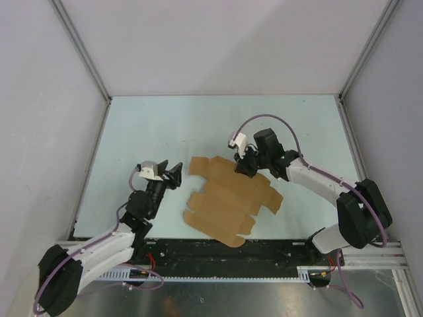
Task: Fold the paper box
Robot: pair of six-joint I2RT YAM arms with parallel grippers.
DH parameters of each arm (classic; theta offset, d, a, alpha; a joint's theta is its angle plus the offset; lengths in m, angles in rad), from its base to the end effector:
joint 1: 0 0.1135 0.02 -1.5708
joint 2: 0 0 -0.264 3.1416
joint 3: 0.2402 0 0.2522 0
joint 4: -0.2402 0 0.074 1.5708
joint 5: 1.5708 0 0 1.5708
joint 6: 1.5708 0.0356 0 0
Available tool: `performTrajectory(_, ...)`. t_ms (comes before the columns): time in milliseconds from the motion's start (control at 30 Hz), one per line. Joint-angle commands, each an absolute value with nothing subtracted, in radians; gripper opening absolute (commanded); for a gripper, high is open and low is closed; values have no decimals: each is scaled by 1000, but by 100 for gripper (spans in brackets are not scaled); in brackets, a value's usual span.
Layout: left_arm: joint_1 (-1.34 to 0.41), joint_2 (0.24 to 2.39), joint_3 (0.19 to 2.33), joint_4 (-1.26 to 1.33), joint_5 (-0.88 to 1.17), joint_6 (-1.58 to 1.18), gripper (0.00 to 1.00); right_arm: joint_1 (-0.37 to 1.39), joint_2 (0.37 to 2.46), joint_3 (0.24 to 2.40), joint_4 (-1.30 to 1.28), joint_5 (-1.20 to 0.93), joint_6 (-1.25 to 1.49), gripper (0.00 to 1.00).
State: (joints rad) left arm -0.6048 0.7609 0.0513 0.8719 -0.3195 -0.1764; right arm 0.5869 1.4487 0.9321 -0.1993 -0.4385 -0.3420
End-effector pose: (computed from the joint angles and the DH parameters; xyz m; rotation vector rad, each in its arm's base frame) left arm 0.1381 -0.0818 0.1989 0.0383 1.4294 -0.4203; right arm 0.2503 0.1846 0.2370 -1.2233 1.9271 0.6286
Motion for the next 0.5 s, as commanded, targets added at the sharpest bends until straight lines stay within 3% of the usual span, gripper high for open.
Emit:
performTrajectory(0, -557, 833, 8, 1015, -204, -219, 63, 586, 1494, 1038, -281, -448, -491, 0)
performTrajectory(467, -534, 949, -69, 1198, -209, -224, 63, 680, 1532, 1054, -238, -250, -612, 0)
